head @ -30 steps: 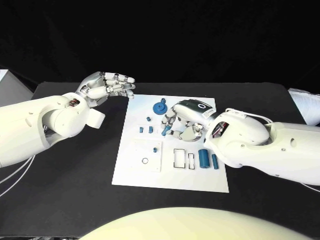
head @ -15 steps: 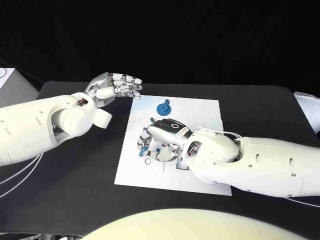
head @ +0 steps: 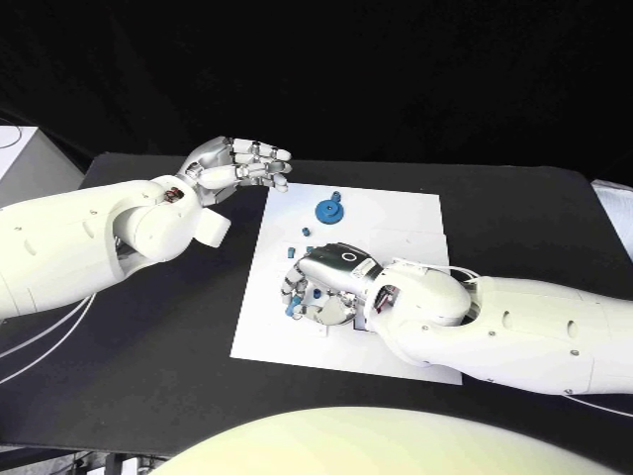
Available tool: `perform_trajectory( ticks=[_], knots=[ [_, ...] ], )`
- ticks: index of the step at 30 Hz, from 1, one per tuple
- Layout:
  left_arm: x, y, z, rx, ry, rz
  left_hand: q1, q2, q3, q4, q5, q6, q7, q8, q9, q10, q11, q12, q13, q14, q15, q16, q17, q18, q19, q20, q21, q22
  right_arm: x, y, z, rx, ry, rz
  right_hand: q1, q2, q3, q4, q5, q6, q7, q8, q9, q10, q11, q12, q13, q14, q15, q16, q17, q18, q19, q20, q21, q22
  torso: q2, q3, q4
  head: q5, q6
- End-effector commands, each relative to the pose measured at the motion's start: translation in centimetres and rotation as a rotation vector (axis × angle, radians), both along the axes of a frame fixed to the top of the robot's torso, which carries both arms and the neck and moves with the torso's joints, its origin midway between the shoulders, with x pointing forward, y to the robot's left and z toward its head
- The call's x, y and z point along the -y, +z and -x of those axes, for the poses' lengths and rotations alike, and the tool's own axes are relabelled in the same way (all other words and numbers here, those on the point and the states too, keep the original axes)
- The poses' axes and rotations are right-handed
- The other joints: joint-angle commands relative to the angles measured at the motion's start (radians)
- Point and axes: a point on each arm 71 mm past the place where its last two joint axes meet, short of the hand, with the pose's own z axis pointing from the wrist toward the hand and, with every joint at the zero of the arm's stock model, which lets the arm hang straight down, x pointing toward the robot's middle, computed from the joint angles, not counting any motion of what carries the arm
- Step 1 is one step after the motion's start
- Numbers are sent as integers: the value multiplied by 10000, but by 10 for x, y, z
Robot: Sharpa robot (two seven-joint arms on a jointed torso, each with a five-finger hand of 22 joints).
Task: Assemble the parts on the task board
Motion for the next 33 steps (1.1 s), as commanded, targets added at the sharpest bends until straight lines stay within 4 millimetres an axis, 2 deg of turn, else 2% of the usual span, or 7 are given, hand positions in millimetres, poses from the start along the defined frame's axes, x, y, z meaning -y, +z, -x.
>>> perform_trajectory(
  ticks=[1,15,33],
  knots=[
    [2,1,0,0,-151,156,89,-20,-51,12,-35,-17,47,-17,-13,5,37,-63,9,87,15,-52,9,106,60,-11,-50,-9,2,-3,0,152,101,500,27,109,307,-259,48,10,54,30,12,617,-546,32,14,390,-68,4,10,-83,-38,-52,-11,1517,5,2,-3,29,-8],
    [1,0,0,-7,-128,141,88,-24,-64,16,-36,-15,43,-15,-14,9,35,-62,10,88,16,-63,20,105,66,-11,-63,-16,6,-7,-2,127,-17,908,27,109,307,-259,48,10,54,30,12,617,-546,32,14,390,-68,4,10,-83,-38,-52,-11,1517,6,-10,3,17,-8],
    [-1,0,0,-28,-87,111,88,-24,-64,16,-36,-15,43,-15,-14,9,35,-62,10,88,16,-63,20,105,66,-11,-63,-16,5,-11,1,-5,97,1045,-6,105,320,-290,67,6,55,50,39,629,-545,25,30,393,-66,10,21,-85,-38,-50,-2,1519,7,3,-6,30,-8]
  ],
)
